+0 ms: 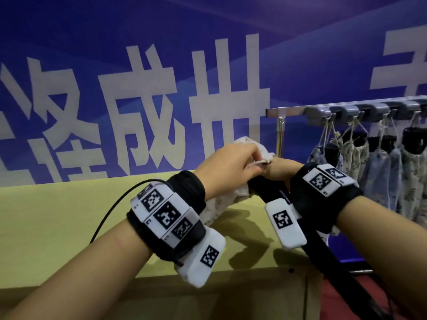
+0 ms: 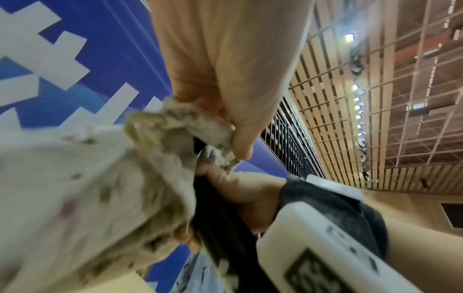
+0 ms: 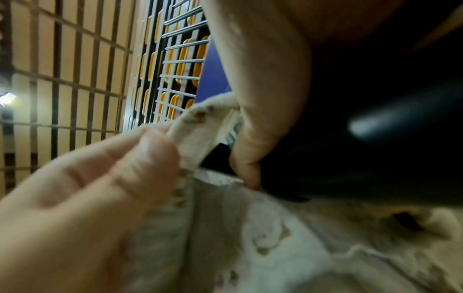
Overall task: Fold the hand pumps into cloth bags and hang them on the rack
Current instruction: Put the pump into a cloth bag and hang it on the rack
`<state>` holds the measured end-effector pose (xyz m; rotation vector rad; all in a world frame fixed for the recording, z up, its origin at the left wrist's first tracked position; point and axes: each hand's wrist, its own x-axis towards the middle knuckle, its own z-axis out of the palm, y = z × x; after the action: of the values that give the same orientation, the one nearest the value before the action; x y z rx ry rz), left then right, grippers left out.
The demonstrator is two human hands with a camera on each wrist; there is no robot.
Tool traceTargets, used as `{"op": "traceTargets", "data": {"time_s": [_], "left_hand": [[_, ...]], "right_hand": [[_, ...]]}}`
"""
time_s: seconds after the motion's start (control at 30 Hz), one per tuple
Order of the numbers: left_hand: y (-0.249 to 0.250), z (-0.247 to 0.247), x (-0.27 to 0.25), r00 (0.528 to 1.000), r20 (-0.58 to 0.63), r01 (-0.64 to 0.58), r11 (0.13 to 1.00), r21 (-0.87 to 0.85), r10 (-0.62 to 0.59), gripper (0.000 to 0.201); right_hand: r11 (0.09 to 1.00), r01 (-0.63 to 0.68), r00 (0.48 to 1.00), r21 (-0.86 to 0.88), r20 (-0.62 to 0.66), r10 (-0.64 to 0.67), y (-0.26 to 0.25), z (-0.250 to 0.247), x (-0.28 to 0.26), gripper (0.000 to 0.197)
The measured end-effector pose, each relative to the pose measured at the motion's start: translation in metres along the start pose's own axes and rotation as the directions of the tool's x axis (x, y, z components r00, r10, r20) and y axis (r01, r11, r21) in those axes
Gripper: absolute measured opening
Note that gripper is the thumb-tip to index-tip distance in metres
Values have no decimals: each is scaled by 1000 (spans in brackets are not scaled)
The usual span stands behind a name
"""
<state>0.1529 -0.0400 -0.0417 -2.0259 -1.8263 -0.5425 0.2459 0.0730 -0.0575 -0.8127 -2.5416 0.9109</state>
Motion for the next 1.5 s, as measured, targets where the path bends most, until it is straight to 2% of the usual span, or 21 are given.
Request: {"op": "traceTargets", "data": {"time_s": [0.03,0.1,0.17,0.23,0.3,0.37,0.43,0.5,0.57,0.63,0.73,0.8,0.87,0.93,1.03,1.13,1.23,1.3,1.43,1.5], "left_hand": [[-3,2,-2,998,-66,-17,992,124,25,19],[-11,9,-3,969,-222,-29,936,351,113,18],[-19,15,-2,936,-324,-28,943,332,141,18],[-22,12,-2,961,-273,-1,990,141,39,24],[-26,13,-2,984,-166,69,997,18,-65,38],[-31,17,0,996,-65,67,990,122,-60,52],[-41,22,1,1000,-1,-28,966,257,29,71],[-56,27,5,990,2,-134,945,297,139,90],[-63,31,7,981,-4,-185,945,270,193,100],[-57,31,12,987,13,-162,962,221,163,98],[-45,33,18,998,-8,-51,966,253,55,93],[-45,36,18,998,-47,-22,957,288,37,93],[-49,44,18,989,-112,-54,949,311,93,89],[-52,51,17,967,-206,-78,942,325,152,73],[-55,54,21,938,-310,-46,943,330,154,50],[-60,49,24,953,-265,-38,929,368,144,38],[-71,35,25,988,-136,125,902,412,-75,26],[-84,26,23,984,-97,177,877,447,-149,26],[-108,11,19,974,-50,212,819,533,-220,26],[-115,5,15,966,-16,219,791,571,-257,26]], "right_hand": [[988,-26,1000,155,20,23,2,1,2,12],[880,-89,996,466,34,83,5,1,6,13],[789,-115,992,604,22,127,8,3,7,14],[735,-110,994,669,59,95,7,3,6,14],[706,-103,995,701,71,75,4,5,4,27],[697,-91,996,711,55,74,3,8,3,17],[664,-74,996,744,28,80,7,11,4,21],[608,-31,998,793,-7,60,6,14,2,22],[520,1,1000,854,-6,7,1,16,2,17],[417,-8,999,909,21,-27,-6,19,4,28],[339,-6,999,941,17,-31,-15,23,3,23],[348,-13,1000,937,19,-14,-19,23,1,23],[347,-5,1000,938,13,-20,-17,22,0,22],[339,-36,997,940,55,-48,-17,20,-2,19],[334,-85,990,939,117,-79,-15,21,-2,19],[379,-117,985,918,155,-73,-11,22,-3,21],[546,-156,968,823,236,-80,-6,17,-6,25],[615,-211,949,760,311,-59,-1,13,-8,29],[698,-325,911,638,410,49,8,11,-8,21],[762,-354,887,542,452,91,12,13,-11,29]]}}
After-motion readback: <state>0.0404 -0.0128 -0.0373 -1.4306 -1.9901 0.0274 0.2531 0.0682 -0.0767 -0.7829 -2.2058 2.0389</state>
